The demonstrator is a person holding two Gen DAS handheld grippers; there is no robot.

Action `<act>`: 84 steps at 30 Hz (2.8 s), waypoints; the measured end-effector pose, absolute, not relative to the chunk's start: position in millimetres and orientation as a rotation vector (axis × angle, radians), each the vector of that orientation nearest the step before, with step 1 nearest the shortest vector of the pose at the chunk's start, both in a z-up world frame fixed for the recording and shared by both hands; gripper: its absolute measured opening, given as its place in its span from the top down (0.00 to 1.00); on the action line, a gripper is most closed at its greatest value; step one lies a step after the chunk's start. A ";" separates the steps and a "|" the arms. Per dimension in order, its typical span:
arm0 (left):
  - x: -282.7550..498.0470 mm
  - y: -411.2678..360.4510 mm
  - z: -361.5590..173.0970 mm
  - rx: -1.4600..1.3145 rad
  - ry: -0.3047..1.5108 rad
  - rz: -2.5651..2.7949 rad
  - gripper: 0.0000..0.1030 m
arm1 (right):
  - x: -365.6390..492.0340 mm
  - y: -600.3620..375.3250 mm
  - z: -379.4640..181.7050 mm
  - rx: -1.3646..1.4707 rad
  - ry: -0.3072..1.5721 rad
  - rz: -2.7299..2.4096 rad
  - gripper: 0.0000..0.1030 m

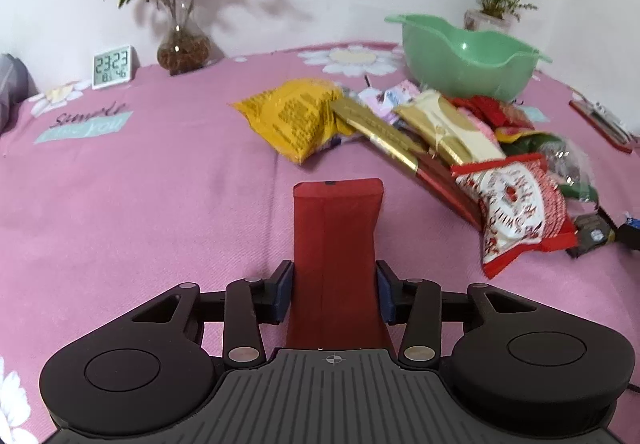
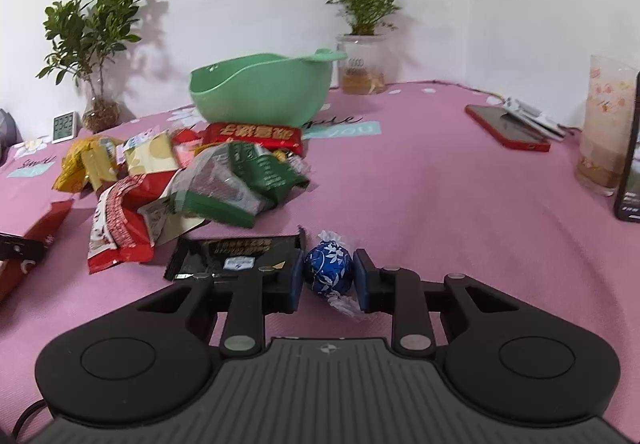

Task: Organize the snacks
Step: 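Carry the red box and blue chocolate over the green bowl and release, then grasp the red-white pastry bag with the left tool while the right tool grasps the black cracker bar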

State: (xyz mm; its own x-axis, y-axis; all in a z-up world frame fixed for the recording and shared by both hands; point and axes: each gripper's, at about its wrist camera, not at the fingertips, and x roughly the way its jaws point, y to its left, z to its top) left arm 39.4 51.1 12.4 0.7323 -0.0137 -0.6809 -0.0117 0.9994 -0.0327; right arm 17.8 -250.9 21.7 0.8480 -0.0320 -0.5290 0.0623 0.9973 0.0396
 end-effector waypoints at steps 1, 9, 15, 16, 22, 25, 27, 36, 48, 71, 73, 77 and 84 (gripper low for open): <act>38.3 51.2 16.0 -0.036 0.736 -0.004 0.00 | 18.0 -253.0 23.1 0.059 0.552 -0.056 0.70; 42.3 49.6 58.6 -0.037 0.628 -0.038 0.00 | 23.2 -271.4 43.0 0.082 0.476 -0.106 0.70; 61.0 35.4 92.7 -0.016 0.567 -0.107 0.00 | 34.3 -273.5 63.9 0.084 0.405 -0.082 0.69; 65.6 32.9 97.4 -0.017 0.560 -0.122 0.00 | 37.5 -272.8 68.0 0.088 0.395 -0.070 0.70; 101.7 13.4 128.3 -0.042 0.542 -0.221 0.00 | 59.7 -263.0 87.8 0.088 0.346 0.004 0.69; 119.6 -1.2 139.0 -0.022 0.530 -0.242 0.00 | 74.2 -257.8 95.3 0.084 0.329 0.033 0.69; 132.6 -11.0 144.6 -0.013 0.528 -0.262 0.00 | 83.7 -253.9 100.1 0.073 0.319 0.051 0.69; 201.6 -38.8 153.8 0.000 0.562 -0.318 0.00 | 132.8 -254.3 112.9 0.071 0.308 0.125 0.69; 290.2 -48.1 125.5 -0.034 0.655 -0.288 0.00 | 218.3 -232.7 107.0 0.065 0.352 0.193 0.69; 132.3 -24.2 75.7 -0.048 0.743 -0.384 0.00 | 74.5 -267.3 33.8 0.193 0.629 0.314 0.40; 126.0 -33.9 66.2 -0.020 0.762 -0.385 0.00 | 70.0 -264.5 27.0 0.205 0.641 0.334 0.38; 113.1 -45.3 45.9 0.039 0.799 -0.371 0.00 | 53.0 -248.7 26.3 0.141 0.652 0.380 0.35; 72.4 -28.3 39.4 0.060 0.779 -0.384 0.00 | 6.8 -215.3 32.9 -0.035 0.671 0.516 0.29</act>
